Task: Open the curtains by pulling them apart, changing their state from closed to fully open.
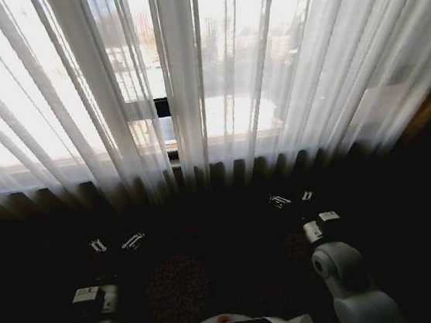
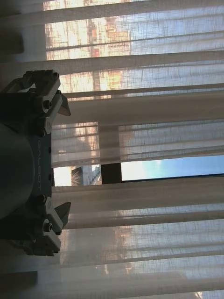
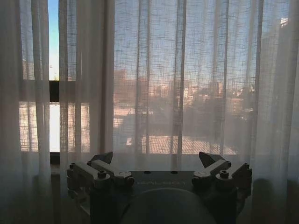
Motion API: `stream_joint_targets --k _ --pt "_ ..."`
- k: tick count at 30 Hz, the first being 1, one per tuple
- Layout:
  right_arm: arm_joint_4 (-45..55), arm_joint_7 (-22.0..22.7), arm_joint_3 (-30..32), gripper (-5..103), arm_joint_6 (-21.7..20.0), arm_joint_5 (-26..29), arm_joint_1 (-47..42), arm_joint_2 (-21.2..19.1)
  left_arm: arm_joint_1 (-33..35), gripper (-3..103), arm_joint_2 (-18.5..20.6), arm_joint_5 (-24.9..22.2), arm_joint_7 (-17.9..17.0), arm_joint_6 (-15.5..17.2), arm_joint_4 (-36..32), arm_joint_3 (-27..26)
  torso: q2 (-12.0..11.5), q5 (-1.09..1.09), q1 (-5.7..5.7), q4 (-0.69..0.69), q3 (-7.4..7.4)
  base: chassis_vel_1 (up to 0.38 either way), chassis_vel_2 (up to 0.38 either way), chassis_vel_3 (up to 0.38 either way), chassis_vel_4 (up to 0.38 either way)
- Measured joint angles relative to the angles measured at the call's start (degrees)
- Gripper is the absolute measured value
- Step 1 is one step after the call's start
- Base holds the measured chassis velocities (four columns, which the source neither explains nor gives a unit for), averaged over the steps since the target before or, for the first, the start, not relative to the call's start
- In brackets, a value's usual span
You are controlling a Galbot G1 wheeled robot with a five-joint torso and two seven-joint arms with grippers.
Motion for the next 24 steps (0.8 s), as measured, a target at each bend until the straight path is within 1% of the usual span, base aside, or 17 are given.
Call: stream_joint_targets --k 8,15,20,24 --pt "-0.4 -0.7 0.2 100 0.3 -0.9 0.2 0.2 0.0 100 0.0 0.1 0.3 -0.4 0.2 0.0 0.0 0.0 0.0 0.0 0.0 0.0 0.0 0.0 0.0" --pt "-1.3 -1.7 0.1 100 2.1 -1.1 0.1 0.4 0.1 100 0.1 0.1 0.4 -1.3 0.5 -0.1 0.0 0.0 0.0 0.0 0.0 0.0 0.0 0.0 0.0" --pt "-1.4 -1.8 0.1 100 2.3 -1.5 0.1 0.5 0.2 100 0.1 0.1 0.4 -1.5 0.6 -0.1 0.0 0.0 -0.03 0.0 -0.01 -0.061 0.076 0.063 -0.056" --pt "-1.4 -1.8 0.0 100 2.3 -1.7 0.1 0.6 0.2 100 0.1 0.1 0.4 -1.6 0.6 -0.2 0.0 0.0 -0.03 0.0 -0.01 -0.156 0.16 0.127 -0.162"
